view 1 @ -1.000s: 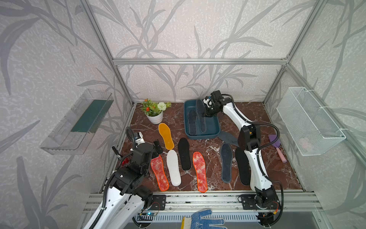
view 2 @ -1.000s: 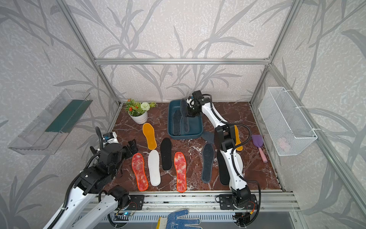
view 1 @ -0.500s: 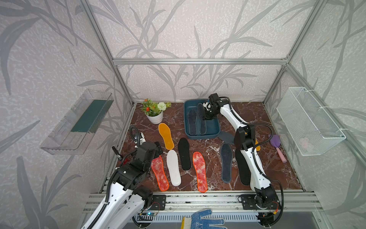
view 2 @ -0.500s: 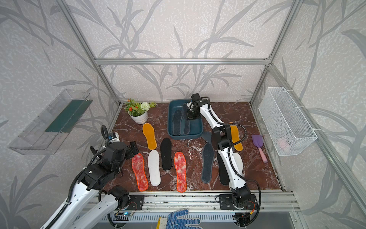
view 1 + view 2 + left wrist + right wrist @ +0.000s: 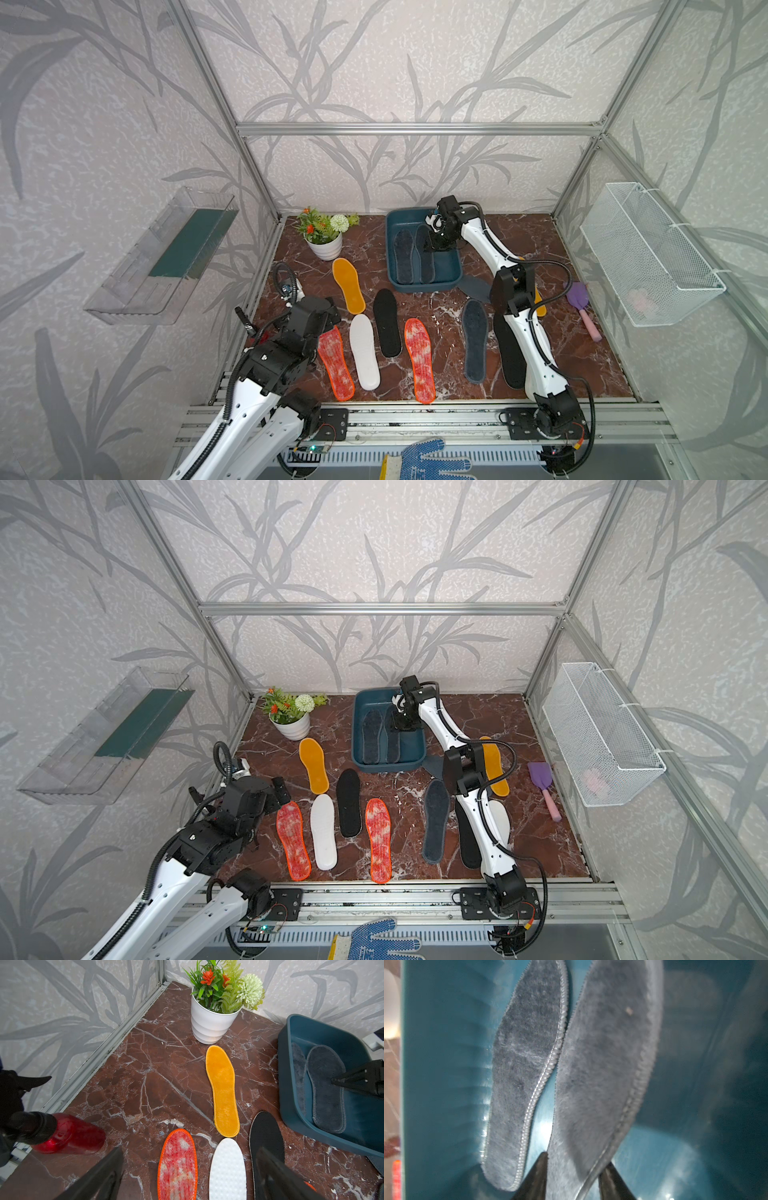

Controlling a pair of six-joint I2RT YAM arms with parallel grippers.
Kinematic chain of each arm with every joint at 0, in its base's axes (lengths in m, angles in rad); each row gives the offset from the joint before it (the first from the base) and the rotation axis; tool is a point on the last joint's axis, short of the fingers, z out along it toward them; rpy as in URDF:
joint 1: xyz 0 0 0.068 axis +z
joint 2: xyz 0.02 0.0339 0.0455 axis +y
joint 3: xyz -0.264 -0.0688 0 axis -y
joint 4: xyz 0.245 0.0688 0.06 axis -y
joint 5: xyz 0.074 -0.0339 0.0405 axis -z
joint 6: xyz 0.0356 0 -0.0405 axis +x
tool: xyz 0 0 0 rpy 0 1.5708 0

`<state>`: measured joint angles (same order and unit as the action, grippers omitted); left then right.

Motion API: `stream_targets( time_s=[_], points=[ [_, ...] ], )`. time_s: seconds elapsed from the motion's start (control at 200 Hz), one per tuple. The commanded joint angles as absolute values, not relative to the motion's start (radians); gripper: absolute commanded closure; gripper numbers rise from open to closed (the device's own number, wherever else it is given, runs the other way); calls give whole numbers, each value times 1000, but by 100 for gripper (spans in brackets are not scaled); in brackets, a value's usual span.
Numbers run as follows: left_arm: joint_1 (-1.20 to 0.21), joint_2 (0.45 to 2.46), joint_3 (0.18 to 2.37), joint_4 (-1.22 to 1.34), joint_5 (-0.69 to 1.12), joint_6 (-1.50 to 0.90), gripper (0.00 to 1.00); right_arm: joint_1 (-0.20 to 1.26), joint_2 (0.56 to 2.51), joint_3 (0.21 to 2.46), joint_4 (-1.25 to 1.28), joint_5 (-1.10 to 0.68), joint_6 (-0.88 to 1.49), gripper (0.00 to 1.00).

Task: Put the insoles into the storage box
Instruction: Place the insole in the storage box, then pick up the insole from the center of the board.

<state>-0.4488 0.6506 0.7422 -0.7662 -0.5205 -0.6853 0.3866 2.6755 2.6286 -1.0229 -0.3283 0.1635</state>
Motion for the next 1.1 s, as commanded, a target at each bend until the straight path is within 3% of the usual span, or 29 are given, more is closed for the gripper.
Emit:
stream_targets(
  time_s=[0.0, 0.115, 0.215, 0.44, 0.595, 0.88, 1.095],
  points=[
    [-441, 662, 787, -844, -594, -740, 3, 409, 2643, 2661, -1065, -284, 131, 47],
    [-440, 665, 790, -870, -606, -758, 3, 412, 2608, 2663, -1065, -267, 144, 36],
    [-436, 660, 785, -889, -608, -776, 3, 416, 2559, 2662, -1062, -250, 144, 16],
    [-426, 657, 764, -928, -587, -822, 2, 447, 2391, 2635, -1029, -183, 121, 0],
    [-418, 678, 719, -929, -546, -884, 3, 475, 2177, 2447, -908, -156, 109, 1],
    [-394, 730, 641, -957, -410, -1000, 12, 486, 1595, 1635, -447, -198, 207, 1],
    [-383, 725, 556, -985, -300, -1081, 20, 479, 1382, 1309, -393, -184, 288, 1]
  ],
)
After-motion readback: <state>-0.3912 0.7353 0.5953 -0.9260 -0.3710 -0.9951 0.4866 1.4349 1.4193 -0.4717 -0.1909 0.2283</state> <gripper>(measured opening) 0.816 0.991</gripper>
